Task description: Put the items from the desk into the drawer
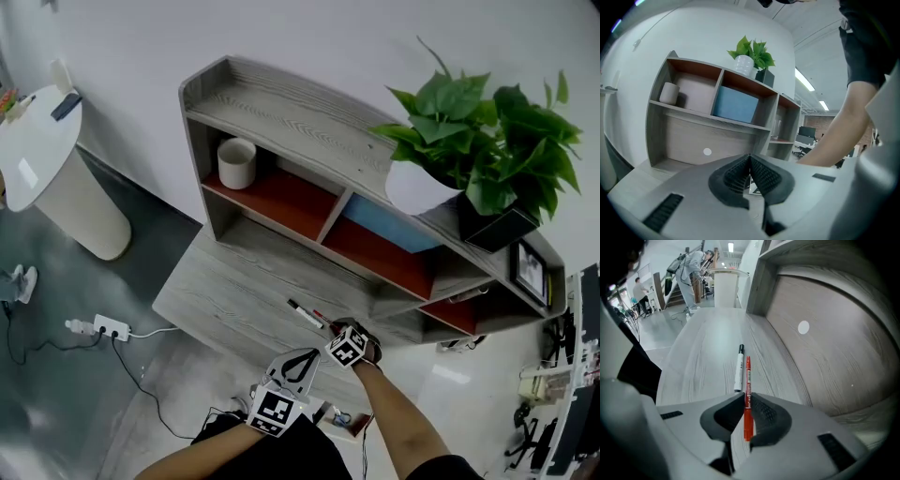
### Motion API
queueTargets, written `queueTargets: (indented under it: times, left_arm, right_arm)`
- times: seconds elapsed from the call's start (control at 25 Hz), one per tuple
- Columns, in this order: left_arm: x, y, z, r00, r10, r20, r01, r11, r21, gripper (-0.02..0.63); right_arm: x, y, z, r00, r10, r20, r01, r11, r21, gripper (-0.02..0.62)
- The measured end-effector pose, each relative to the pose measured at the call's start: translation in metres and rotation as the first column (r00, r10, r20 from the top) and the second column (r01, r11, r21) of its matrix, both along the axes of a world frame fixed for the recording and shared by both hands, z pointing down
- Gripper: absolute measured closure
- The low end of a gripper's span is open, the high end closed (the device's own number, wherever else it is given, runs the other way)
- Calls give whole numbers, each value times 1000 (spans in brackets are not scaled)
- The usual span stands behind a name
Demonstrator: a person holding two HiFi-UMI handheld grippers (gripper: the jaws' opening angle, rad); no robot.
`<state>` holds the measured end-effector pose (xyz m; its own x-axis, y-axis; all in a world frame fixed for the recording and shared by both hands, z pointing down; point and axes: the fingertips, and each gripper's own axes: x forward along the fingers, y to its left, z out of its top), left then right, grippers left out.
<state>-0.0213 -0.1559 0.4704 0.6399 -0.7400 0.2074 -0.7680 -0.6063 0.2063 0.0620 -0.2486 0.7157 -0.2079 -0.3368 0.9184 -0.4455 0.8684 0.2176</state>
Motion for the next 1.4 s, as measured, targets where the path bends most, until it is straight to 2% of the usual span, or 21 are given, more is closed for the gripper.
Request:
queueTargets:
  times: [0.16, 0.32, 0.52, 0.72, 1.12, 1.24, 1.4]
  left_arm:
    - [-5, 21, -8, 1000, 17, -17, -17, 1000, 11, 594]
    - [-2, 48, -14, 999, 49, -21, -48, 998, 31, 594]
    - [-1, 87, -18, 996, 62, -64, -62, 998, 3, 594]
    - [6, 111, -22, 993, 72, -91, -72, 997, 9, 594]
    - [39, 154, -2, 992, 123, 0, -123, 992, 35, 594]
    - [56, 164, 6, 991, 124, 41, -126, 991, 43, 594]
    - [84, 176, 13, 992, 111, 58, -113, 993, 38, 594]
  right_arm:
    - [-9, 32, -11, 1000, -2, 25, 2, 1000, 5, 540]
    - [-12, 63, -28, 998, 34, 50, -36, 999, 26, 540]
    - [-19, 120, -47, 994, 75, 73, -78, 997, 28, 540]
    - [-17, 169, -54, 992, 95, 85, -97, 995, 27, 540]
    - [8, 244, -50, 984, 117, 136, -116, 993, -16, 540]
    - [22, 265, -45, 982, 115, 149, -111, 993, -36, 540]
    - [45, 290, -43, 982, 106, 156, -100, 994, -42, 540]
